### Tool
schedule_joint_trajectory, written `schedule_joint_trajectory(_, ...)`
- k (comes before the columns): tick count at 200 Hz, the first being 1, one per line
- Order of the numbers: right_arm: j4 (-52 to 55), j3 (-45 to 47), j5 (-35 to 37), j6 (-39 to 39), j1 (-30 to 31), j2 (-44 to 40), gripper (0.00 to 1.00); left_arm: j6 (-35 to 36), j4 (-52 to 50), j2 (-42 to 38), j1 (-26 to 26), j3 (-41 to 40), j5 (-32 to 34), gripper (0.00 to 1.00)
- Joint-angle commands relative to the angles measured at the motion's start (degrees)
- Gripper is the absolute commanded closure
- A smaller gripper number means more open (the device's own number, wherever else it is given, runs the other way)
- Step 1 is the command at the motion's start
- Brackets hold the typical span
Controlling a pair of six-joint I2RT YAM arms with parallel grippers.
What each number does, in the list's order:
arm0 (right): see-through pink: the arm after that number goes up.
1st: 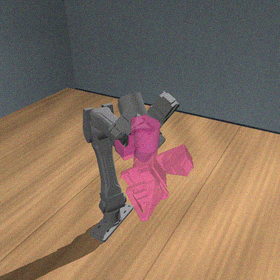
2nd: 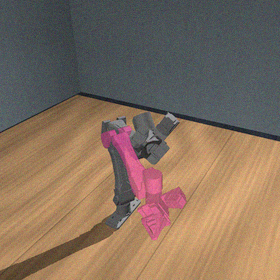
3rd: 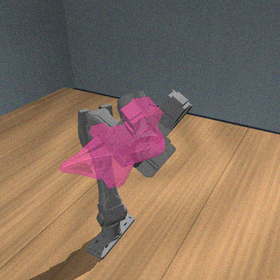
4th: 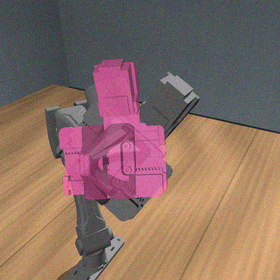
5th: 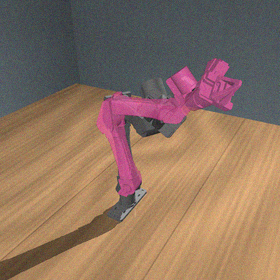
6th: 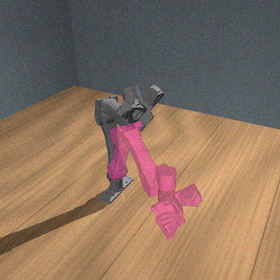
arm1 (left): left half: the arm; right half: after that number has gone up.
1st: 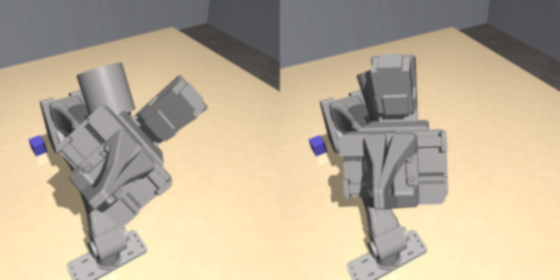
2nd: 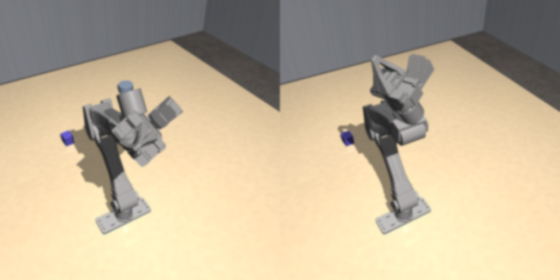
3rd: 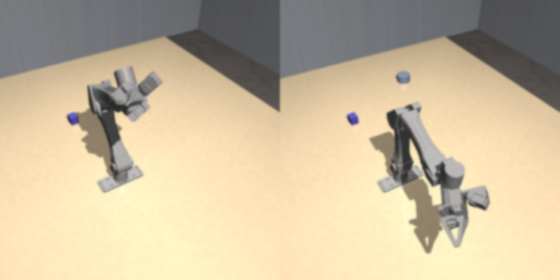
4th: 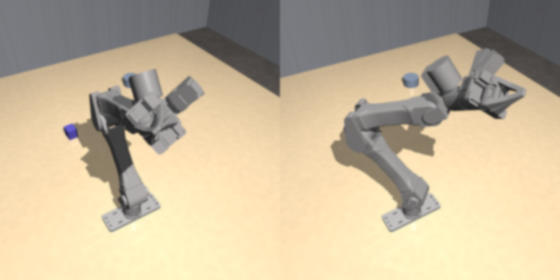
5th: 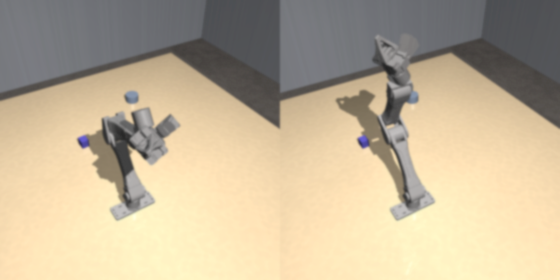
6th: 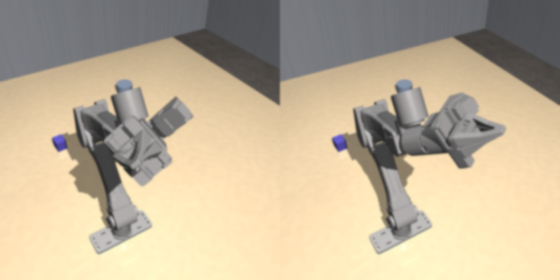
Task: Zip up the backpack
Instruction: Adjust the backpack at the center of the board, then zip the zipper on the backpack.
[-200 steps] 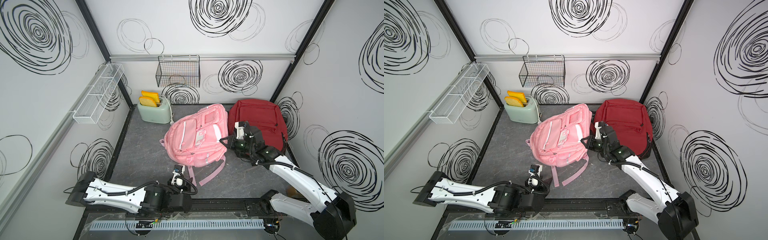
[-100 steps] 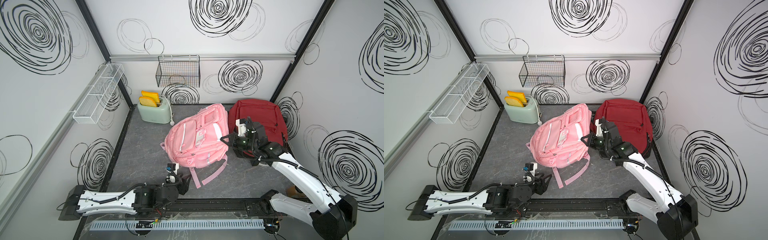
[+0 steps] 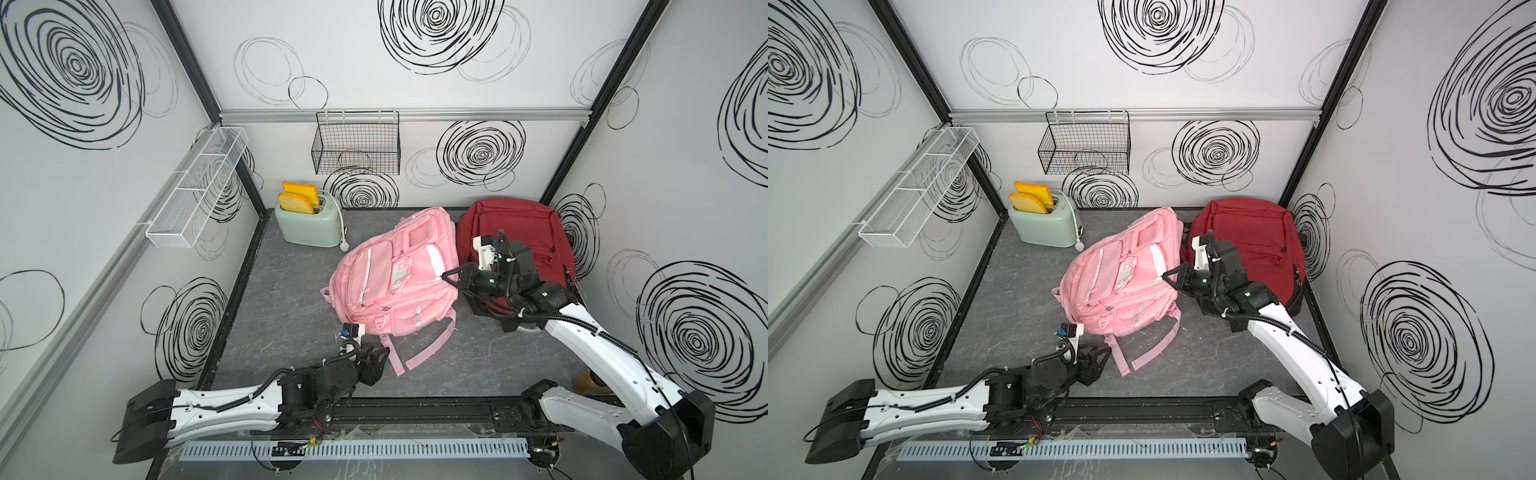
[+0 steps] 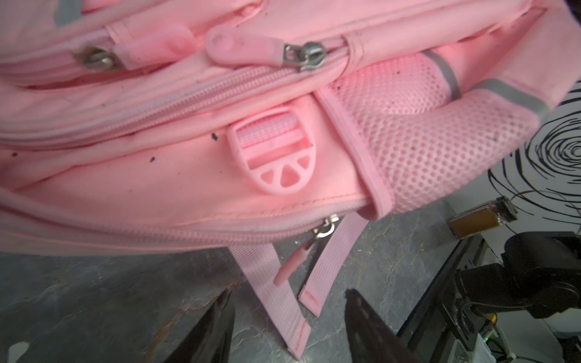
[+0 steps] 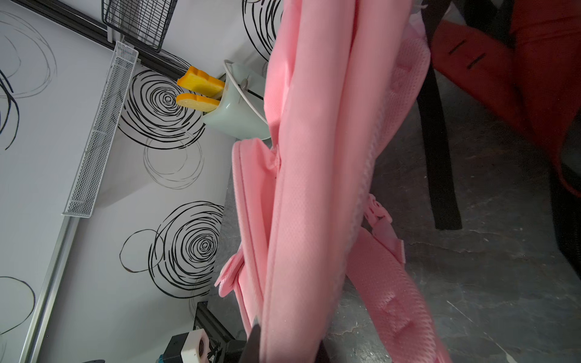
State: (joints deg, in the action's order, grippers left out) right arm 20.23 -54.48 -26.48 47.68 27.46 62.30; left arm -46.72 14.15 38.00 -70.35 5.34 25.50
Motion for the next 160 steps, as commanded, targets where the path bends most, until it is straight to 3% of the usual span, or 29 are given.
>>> schedule_joint_trajectory(1, -10.6, -3.8, -5.0, 0.9, -0.4, -1.1, 1.00, 3.3, 8.0, 0.4, 2.5, -1.4, -4.2, 0.39)
schedule_joint_trajectory(85, -12.5, -3.9, -7.9, 1.2, -1.0, -1.0, 1.00, 5.4, 15.2, 6.9, 7.9, -1.3, -10.3, 0.39)
schedule_joint_trajectory(123, -13.3, -3.6, -9.0, 1.5, -1.7, -0.8, 1.00, 5.8, 18.8, 10.5, 8.5, -1.2, -11.3, 0.59)
schedule_joint_trajectory(160, -13.9, -2.8, -10.2, 1.2, -2.6, -1.1, 1.00, 5.9, 19.2, 10.7, 8.5, -1.7, -10.6, 0.67)
